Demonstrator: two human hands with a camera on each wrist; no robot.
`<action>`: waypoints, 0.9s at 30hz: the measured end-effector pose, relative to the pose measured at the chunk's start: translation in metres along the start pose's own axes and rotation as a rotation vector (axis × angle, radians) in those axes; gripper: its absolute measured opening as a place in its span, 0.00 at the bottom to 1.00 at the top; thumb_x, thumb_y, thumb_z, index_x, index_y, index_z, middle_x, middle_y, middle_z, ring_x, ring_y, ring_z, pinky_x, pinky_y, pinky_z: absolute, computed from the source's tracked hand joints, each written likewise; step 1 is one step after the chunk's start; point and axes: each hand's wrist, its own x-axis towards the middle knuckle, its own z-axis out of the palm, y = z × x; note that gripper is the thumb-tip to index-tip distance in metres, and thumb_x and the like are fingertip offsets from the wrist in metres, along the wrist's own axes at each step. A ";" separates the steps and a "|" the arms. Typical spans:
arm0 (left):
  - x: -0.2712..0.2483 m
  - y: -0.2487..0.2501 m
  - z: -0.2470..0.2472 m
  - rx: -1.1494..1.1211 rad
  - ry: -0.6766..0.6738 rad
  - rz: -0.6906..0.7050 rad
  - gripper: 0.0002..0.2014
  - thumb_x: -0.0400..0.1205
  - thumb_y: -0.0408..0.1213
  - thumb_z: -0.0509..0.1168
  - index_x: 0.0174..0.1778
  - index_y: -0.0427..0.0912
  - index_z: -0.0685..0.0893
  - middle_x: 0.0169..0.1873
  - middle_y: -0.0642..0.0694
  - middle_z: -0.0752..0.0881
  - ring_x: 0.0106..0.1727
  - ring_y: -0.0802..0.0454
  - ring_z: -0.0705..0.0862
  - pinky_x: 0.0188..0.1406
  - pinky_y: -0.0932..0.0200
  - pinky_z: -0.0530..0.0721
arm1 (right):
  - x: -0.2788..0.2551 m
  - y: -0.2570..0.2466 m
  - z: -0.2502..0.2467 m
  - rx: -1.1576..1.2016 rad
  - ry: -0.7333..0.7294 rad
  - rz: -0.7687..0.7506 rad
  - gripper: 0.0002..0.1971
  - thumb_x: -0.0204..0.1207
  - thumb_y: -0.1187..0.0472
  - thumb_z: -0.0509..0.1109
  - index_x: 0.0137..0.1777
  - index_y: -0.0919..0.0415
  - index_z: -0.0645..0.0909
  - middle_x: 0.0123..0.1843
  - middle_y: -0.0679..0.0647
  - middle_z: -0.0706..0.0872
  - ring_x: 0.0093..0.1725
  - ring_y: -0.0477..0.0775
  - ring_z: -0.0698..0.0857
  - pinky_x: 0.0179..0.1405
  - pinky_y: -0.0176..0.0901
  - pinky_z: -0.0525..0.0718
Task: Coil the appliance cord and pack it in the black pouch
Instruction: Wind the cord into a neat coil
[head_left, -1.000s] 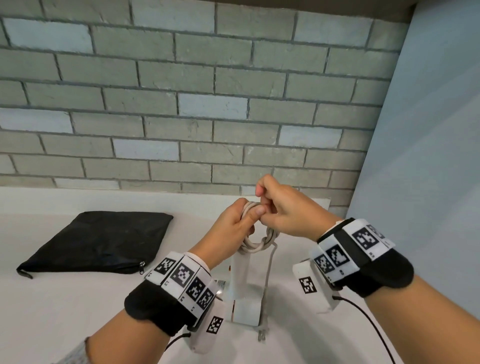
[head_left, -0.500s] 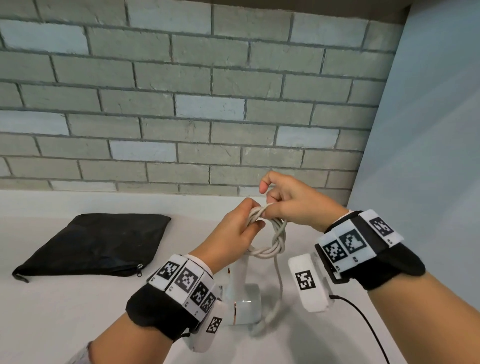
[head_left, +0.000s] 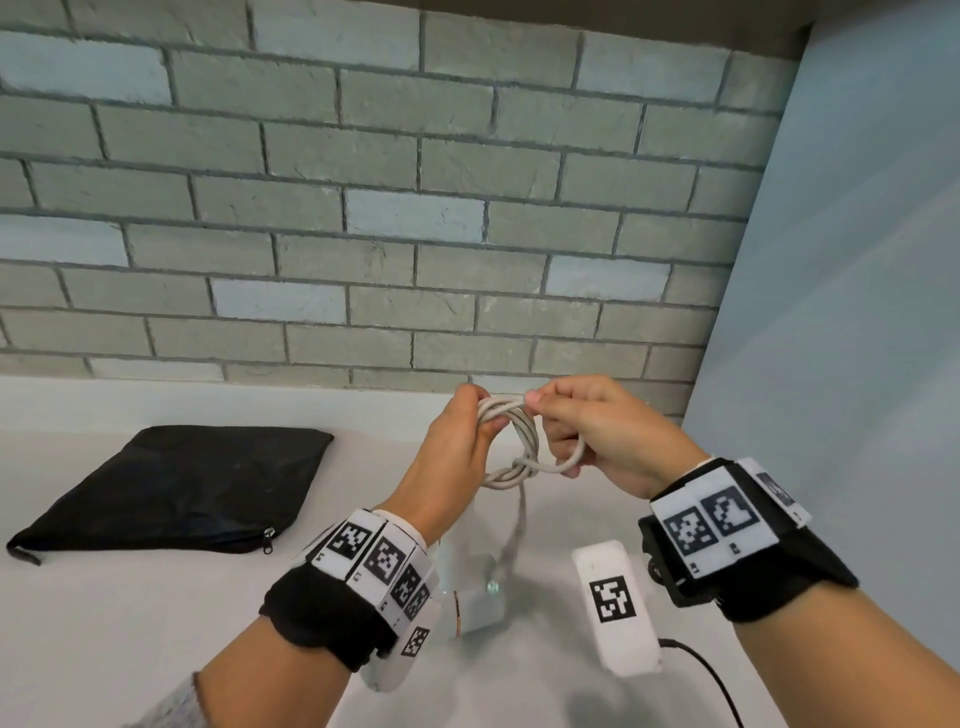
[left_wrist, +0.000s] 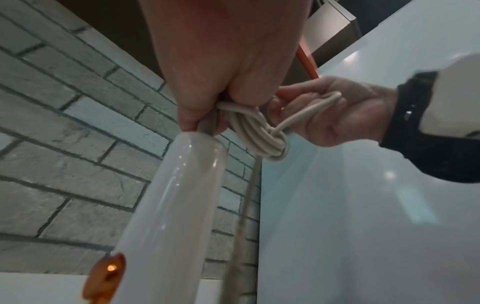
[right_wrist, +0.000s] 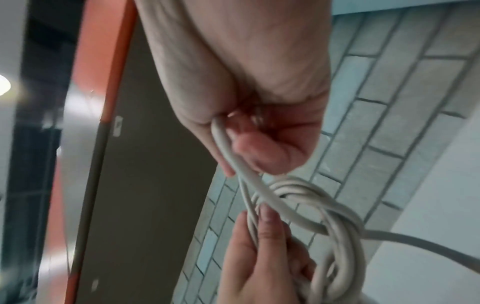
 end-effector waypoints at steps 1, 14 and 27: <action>0.001 -0.001 0.000 0.002 0.002 0.004 0.04 0.84 0.37 0.56 0.45 0.43 0.68 0.32 0.55 0.75 0.33 0.61 0.74 0.33 0.75 0.72 | -0.001 0.001 -0.003 0.025 -0.036 0.019 0.08 0.78 0.61 0.63 0.39 0.64 0.77 0.17 0.45 0.68 0.17 0.43 0.69 0.19 0.35 0.74; 0.012 -0.009 0.000 -0.046 0.033 -0.111 0.04 0.85 0.30 0.51 0.48 0.43 0.66 0.40 0.51 0.75 0.37 0.64 0.78 0.25 0.82 0.73 | -0.016 -0.006 -0.027 0.117 -0.023 -0.201 0.16 0.77 0.62 0.62 0.30 0.55 0.86 0.30 0.56 0.72 0.22 0.44 0.67 0.21 0.33 0.61; 0.014 -0.015 -0.003 0.101 0.081 -0.059 0.05 0.85 0.38 0.53 0.44 0.43 0.66 0.35 0.50 0.72 0.33 0.60 0.70 0.32 0.78 0.69 | -0.006 -0.013 -0.034 -0.251 0.387 -0.387 0.11 0.82 0.62 0.57 0.46 0.58 0.82 0.27 0.47 0.75 0.23 0.40 0.70 0.23 0.30 0.70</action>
